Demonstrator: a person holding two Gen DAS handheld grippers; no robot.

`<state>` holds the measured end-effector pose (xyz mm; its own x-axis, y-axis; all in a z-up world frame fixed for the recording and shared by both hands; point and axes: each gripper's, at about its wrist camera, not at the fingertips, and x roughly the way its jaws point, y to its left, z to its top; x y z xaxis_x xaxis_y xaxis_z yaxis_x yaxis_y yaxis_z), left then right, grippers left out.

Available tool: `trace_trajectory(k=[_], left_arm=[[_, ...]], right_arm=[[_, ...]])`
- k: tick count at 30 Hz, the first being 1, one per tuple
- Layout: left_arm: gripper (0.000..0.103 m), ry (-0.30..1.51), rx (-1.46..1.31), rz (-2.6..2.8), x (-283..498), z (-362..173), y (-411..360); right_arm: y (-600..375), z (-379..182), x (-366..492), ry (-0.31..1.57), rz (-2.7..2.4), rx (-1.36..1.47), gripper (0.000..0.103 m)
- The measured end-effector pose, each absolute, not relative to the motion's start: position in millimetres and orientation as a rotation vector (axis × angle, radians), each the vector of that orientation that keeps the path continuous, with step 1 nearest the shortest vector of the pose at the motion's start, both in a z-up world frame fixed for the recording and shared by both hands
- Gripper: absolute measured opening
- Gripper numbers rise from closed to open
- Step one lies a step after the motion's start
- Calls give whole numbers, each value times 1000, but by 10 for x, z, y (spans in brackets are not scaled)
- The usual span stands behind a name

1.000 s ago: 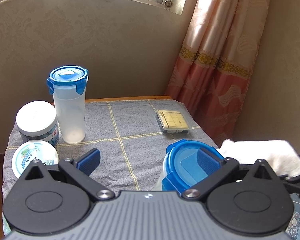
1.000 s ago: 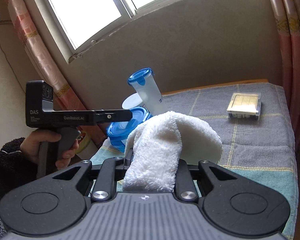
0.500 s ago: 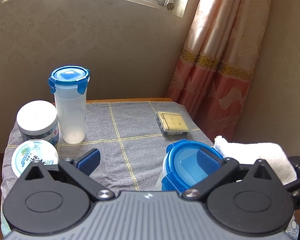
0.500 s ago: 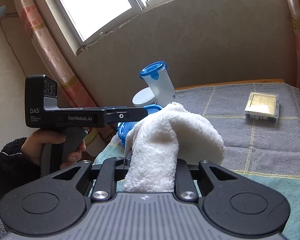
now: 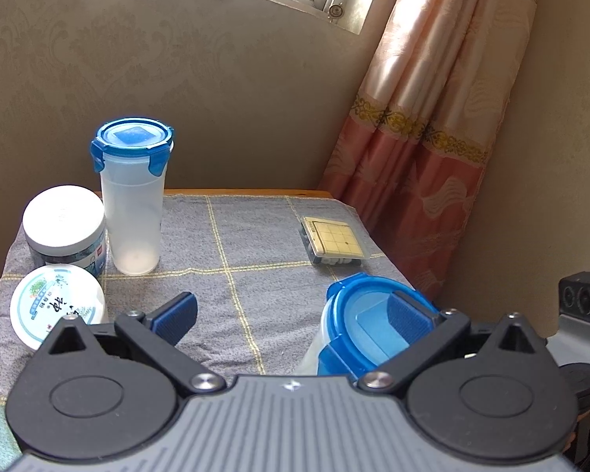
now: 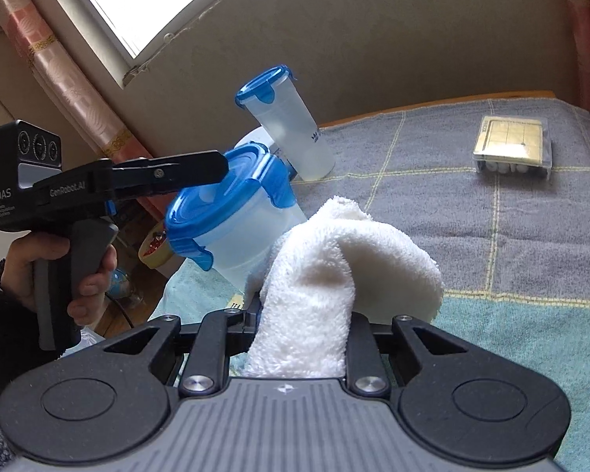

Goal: Clean container

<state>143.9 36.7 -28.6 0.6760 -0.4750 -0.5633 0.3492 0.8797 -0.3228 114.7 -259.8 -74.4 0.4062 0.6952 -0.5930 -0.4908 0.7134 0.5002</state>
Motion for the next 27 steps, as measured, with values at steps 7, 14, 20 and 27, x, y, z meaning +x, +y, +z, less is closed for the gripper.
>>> trace_trajectory(k=[7,14,20,27], left_arm=[[103,692,-191,-465,1442,-272,352],[103,691,-176,-460,1427,-256,345],[103,683,-156,-451,1386,-235,331],[103,688,-130,-427,1354,-200,301]], right_arm=[[-2596,-945,1222,921,750,277,25],[-2641,-880,1146,900,721,269,24],[-2719,-570,1019,812,714,245,24],[-2775,-187,867,703,728,202,24]])
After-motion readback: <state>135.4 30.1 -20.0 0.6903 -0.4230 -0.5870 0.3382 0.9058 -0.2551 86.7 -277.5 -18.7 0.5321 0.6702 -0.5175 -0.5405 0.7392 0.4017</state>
